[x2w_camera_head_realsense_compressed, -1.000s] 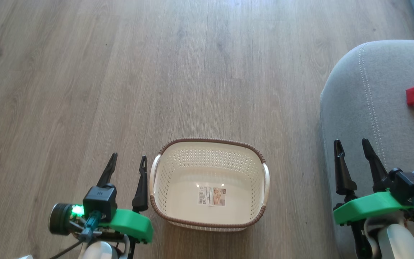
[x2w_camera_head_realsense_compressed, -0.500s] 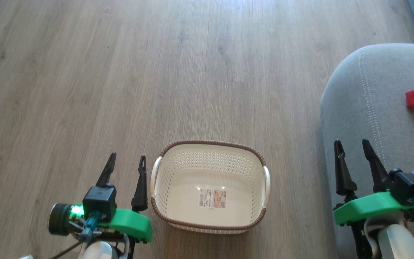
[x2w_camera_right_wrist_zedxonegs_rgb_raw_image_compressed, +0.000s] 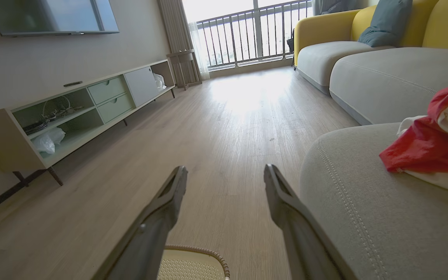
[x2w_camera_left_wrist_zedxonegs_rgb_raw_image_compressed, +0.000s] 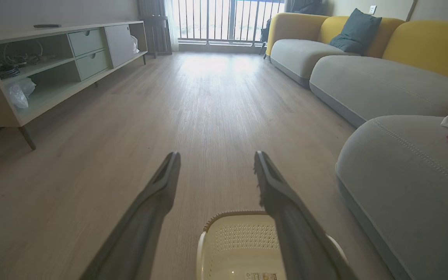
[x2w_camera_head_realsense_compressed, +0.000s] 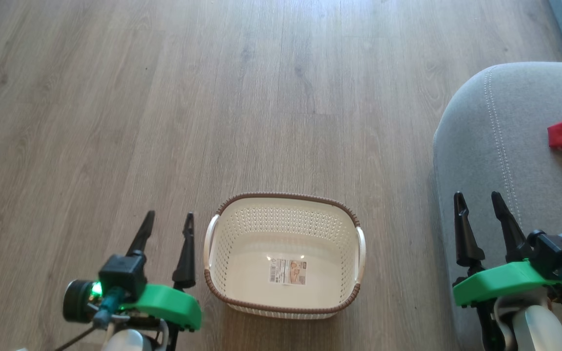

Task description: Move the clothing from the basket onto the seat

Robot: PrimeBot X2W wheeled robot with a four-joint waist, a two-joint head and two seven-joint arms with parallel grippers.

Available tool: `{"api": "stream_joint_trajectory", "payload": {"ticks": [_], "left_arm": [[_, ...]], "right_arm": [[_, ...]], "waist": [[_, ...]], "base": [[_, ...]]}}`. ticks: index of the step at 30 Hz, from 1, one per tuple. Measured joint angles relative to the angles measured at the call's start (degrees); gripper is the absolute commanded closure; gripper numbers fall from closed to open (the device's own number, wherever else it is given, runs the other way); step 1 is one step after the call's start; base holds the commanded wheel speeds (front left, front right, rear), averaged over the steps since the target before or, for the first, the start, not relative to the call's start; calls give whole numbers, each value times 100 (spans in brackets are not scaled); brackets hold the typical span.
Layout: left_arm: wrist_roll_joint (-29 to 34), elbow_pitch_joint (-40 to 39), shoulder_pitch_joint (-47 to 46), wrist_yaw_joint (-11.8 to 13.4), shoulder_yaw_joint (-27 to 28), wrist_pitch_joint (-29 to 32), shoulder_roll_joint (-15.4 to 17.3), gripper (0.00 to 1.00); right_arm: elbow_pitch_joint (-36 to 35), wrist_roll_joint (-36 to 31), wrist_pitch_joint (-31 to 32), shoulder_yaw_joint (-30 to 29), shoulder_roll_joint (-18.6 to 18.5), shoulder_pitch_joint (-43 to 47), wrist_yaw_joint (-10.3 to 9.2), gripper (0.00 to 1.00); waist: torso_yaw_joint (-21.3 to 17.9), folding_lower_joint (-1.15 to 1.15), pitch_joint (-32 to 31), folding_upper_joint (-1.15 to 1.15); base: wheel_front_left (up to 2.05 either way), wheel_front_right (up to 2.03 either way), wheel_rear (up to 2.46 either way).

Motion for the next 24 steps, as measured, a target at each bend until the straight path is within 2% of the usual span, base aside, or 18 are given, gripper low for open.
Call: {"api": "stream_joint_trajectory", "payload": {"ticks": [1, 7, 8, 14, 24], "left_arm": [[-171, 12, 1, -52, 68, 0, 0, 0], [-177, 32, 1, -144, 87, 0, 0, 0], [-189, 34, 1, -147, 87, 0, 0, 100], [-272, 471, 187, -166, 68, 10, 9, 100], [-961, 506, 288, -247, 88, 145, 30, 100]], "right_arm": [[27, 12, 0, -7, 0, 0, 0, 0], [79, 30, 0, -30, 1, -1, 0, 0], [82, 30, 0, -32, 1, -1, 0, 100], [525, 34, 19, 22, 2, 163, 0, 100], [563, 627, 174, 5, 2, 225, 0, 100]], "waist": [[0, 0, 0, 0], [7, 0, -18, 0], [5, 0, -23, 0], [0, 0, -29, 0], [-50, 0, -42, 0]], "base": [[0, 0, 0], [0, 0, 0], [0, 0, 0], [0, 0, 0], [0, 0, 0]]}}
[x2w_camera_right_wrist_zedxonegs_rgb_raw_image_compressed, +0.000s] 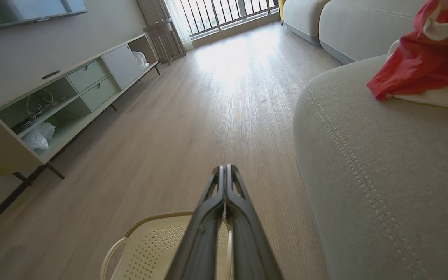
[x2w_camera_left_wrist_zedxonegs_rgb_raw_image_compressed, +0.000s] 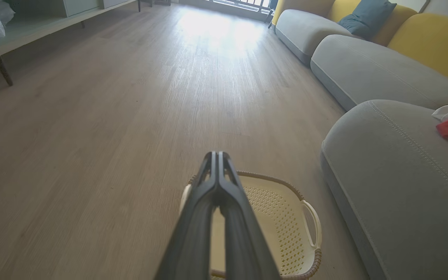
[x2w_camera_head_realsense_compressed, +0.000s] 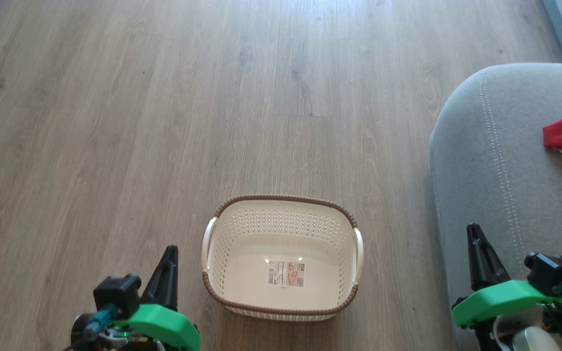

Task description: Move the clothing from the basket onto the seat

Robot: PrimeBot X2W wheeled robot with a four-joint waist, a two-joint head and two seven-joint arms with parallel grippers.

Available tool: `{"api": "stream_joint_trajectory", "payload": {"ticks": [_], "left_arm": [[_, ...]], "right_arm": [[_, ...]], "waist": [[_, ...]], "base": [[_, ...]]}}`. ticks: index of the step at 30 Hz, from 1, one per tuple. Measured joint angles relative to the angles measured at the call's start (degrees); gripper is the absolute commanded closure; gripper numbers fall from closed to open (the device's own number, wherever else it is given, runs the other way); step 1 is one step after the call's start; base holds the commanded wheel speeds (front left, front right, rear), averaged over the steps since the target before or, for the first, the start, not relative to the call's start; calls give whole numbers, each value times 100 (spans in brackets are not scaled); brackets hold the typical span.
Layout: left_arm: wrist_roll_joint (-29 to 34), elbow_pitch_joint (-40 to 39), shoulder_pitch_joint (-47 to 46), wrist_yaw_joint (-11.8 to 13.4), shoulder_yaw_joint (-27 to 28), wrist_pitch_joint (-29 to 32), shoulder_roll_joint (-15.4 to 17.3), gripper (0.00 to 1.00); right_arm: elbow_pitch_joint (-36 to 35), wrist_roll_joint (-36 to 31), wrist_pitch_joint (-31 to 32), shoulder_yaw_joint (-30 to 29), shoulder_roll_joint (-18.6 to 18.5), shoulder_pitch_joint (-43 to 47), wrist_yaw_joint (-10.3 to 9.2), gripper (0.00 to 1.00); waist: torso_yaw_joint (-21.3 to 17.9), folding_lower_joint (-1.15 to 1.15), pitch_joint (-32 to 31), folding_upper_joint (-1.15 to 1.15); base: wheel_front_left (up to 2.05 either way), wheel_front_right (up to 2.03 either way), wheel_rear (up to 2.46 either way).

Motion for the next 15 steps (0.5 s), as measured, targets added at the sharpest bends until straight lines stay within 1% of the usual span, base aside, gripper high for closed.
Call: {"api": "stream_joint_trajectory", "payload": {"ticks": [9, 15], "left_arm": [[-620, 35, -58, -56, 40, 118, 8, 100], [-1024, 54, -59, -147, 145, 197, 12, 100]], "right_arm": [[-18, 541, 149, -35, 2, -9, 0, 100], [-23, 907, 265, -86, 5, -13, 0, 100]], "waist": [[-43, 0, -13, 0], [-71, 0, -21, 0]], "base": [[0, 0, 0], [0, 0, 0]]}}
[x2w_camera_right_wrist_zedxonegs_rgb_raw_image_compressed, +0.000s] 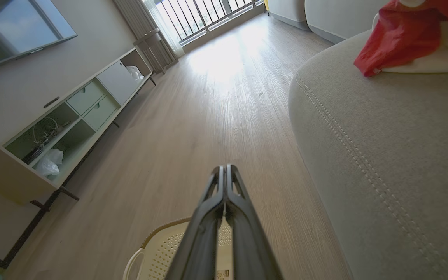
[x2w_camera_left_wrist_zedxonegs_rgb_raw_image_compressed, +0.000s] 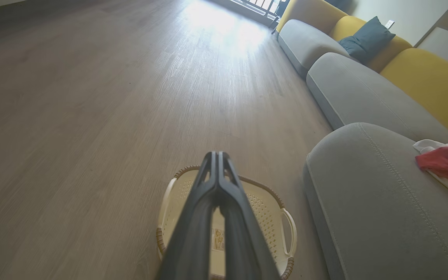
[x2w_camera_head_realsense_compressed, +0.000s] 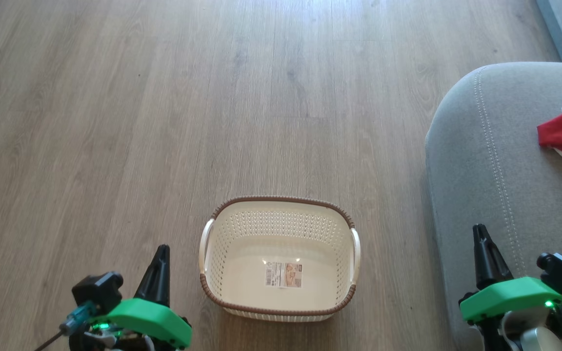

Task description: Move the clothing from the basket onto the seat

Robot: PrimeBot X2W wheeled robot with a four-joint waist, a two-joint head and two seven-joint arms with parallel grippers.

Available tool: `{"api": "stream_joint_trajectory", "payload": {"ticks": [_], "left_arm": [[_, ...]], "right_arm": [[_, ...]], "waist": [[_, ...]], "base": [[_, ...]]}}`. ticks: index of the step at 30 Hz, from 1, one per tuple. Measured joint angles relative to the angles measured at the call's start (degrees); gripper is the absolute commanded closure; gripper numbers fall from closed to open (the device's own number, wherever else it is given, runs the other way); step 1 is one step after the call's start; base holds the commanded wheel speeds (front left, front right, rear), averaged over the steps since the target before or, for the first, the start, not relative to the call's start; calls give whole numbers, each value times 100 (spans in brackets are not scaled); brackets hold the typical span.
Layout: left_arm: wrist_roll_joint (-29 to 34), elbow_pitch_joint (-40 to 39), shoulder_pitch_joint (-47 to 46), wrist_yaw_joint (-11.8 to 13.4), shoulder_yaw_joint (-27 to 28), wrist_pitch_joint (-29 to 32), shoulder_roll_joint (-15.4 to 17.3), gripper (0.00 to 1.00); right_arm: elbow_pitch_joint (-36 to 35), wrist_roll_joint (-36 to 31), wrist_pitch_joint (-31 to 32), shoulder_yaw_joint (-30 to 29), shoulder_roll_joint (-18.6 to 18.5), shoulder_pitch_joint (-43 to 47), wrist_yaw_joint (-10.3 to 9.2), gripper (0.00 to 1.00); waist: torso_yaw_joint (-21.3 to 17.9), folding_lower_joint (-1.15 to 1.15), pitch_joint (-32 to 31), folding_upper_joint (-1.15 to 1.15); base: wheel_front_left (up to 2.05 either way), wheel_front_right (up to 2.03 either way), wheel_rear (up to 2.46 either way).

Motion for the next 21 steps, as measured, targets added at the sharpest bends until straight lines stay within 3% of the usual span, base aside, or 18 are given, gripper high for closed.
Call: {"api": "stream_joint_trajectory", "payload": {"ticks": [21], "left_arm": [[-1346, 32, -20, -162, 201, 283, 19, 100]], "right_arm": [[-22, 1218, 321, -83, 15, -9, 0, 100]], "waist": [[-94, 0, -27, 0]], "base": [[0, 0, 0]]}}
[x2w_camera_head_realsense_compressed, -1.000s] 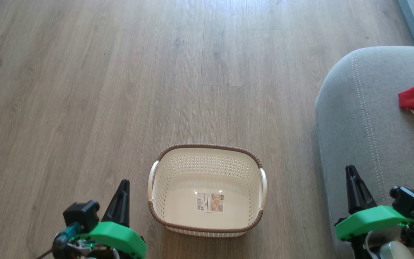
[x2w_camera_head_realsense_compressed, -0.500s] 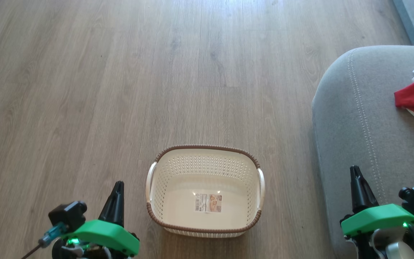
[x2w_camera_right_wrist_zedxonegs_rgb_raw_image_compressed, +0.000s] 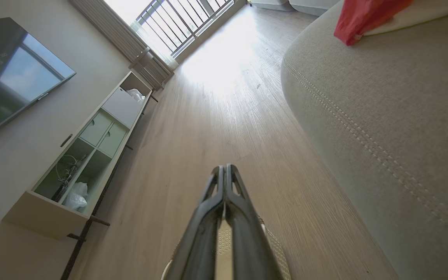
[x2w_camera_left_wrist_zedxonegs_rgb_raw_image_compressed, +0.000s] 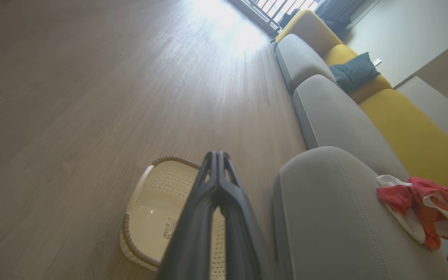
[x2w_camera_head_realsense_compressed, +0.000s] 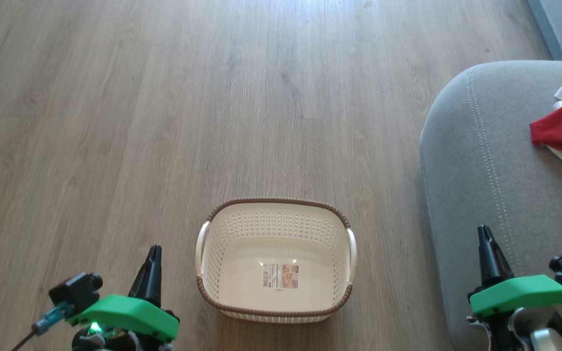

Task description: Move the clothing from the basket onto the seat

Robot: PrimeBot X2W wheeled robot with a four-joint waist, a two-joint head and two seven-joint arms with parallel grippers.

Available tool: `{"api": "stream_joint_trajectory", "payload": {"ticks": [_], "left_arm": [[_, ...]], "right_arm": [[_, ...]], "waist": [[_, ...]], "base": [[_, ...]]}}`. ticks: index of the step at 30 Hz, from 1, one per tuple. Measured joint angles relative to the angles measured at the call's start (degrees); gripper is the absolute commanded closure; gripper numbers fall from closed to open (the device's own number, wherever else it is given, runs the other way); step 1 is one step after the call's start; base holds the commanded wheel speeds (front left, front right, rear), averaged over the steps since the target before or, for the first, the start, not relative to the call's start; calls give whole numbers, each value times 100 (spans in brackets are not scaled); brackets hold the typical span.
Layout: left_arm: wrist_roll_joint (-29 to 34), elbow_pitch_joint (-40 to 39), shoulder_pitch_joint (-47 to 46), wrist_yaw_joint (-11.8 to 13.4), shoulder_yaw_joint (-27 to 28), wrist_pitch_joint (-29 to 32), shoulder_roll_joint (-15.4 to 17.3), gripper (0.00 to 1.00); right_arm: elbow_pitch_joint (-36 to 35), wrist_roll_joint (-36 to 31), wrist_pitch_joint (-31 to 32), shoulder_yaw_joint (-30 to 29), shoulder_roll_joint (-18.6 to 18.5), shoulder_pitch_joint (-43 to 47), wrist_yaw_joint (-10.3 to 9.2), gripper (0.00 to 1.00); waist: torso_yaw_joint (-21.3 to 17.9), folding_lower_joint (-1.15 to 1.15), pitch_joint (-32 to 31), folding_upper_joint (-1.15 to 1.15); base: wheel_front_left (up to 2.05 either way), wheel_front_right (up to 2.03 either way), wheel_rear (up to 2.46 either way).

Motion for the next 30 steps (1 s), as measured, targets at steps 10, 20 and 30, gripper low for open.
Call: {"api": "stream_joint_trajectory", "payload": {"ticks": [10, 20, 30], "left_arm": [[-657, 12, -106, -99, 55, 141, 4, 100], [-1315, 25, -107, -198, 203, 302, 7, 100], [-2038, 51, -134, -294, 356, 493, 7, 100]], "right_arm": [[-16, 597, 162, -46, 5, -11, 0, 100], [-32, 1204, 337, -116, 10, -21, 0, 100], [-49, 1880, 511, -162, 13, -130, 0, 100]], "waist": [[-47, 0, -14, 0], [-94, 0, -27, 0], [-146, 0, -42, 0]], "base": [[0, 0, 0], [0, 0, 0], [0, 0, 0]]}}
